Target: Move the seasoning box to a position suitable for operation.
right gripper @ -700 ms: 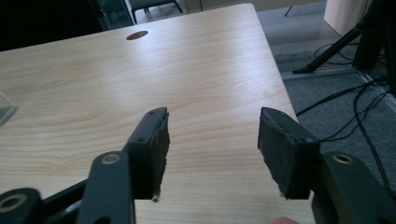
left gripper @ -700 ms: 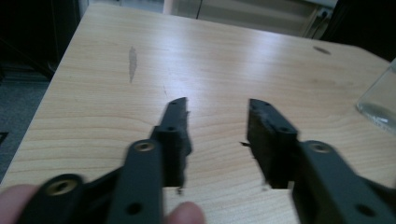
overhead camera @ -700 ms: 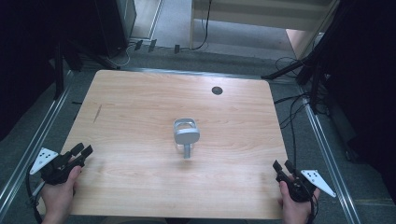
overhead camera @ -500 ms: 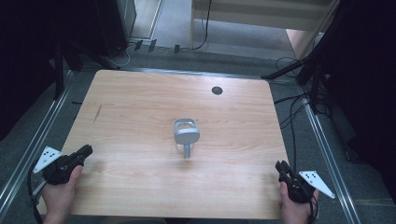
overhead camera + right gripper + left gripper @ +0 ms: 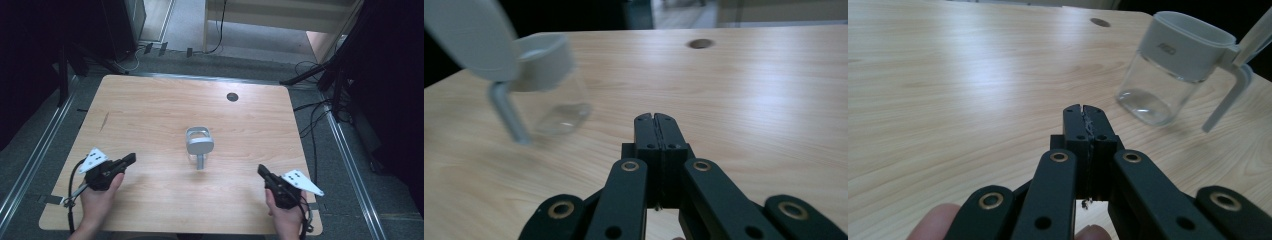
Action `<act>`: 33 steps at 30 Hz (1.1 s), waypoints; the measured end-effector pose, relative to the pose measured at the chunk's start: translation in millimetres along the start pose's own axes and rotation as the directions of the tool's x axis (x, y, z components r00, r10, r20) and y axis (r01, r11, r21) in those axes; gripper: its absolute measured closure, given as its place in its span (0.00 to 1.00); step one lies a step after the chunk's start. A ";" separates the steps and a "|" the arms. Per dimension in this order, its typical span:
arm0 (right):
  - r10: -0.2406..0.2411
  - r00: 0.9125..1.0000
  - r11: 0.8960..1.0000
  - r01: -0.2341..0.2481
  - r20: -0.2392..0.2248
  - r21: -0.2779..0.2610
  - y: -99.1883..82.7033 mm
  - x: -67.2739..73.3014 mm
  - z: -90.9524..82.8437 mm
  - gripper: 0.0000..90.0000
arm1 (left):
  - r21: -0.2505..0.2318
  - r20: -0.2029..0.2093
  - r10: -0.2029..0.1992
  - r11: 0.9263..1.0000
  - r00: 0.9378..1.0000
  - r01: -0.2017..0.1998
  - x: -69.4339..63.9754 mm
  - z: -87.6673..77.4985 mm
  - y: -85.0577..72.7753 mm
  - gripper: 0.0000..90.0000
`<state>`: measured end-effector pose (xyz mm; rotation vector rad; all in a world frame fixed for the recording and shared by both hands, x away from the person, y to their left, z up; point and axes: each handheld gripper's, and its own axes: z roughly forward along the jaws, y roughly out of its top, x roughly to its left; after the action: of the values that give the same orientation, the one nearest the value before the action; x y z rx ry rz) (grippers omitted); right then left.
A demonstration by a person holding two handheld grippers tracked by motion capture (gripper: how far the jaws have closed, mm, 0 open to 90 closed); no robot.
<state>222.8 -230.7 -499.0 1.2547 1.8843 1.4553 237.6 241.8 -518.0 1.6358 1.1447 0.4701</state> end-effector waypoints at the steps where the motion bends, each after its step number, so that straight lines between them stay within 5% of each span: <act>1: -0.008 1.000 1.000 0.008 -0.021 0.006 2.0 8.6 6.0 1.00 | 0.006 0.015 0.000 1.000 1.000 -0.001 -5.9 9.1 3.3 1.00; 7: -0.011 0.990 1.000 0.014 -0.140 0.020 9.8 55.9 42.0 1.00 | 0.029 0.069 0.008 1.000 0.998 -0.010 -31.4 49.9 15.7 1.00; 19: -0.034 0.961 0.991 0.067 -0.273 0.114 -2.7 116.5 103.9 1.00 | 0.044 0.098 -0.015 0.999 0.995 0.010 -40.9 88.2 26.8 1.00; 23: -0.018 0.970 0.990 0.051 -0.243 0.130 -7.4 116.4 114.5 1.00 | 0.044 0.108 -0.008 0.999 0.994 0.004 -40.5 92.0 27.2 1.00; 33: 0.059 0.990 0.995 -0.048 -0.125 0.091 0.2 71.2 116.3 1.00 | 0.046 0.121 -0.039 0.998 0.992 0.033 -34.7 104.2 25.9 1.00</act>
<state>279.4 -109.7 -526.5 1.2889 2.0323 1.5278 312.4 157.8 -527.1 1.6556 1.0984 0.3196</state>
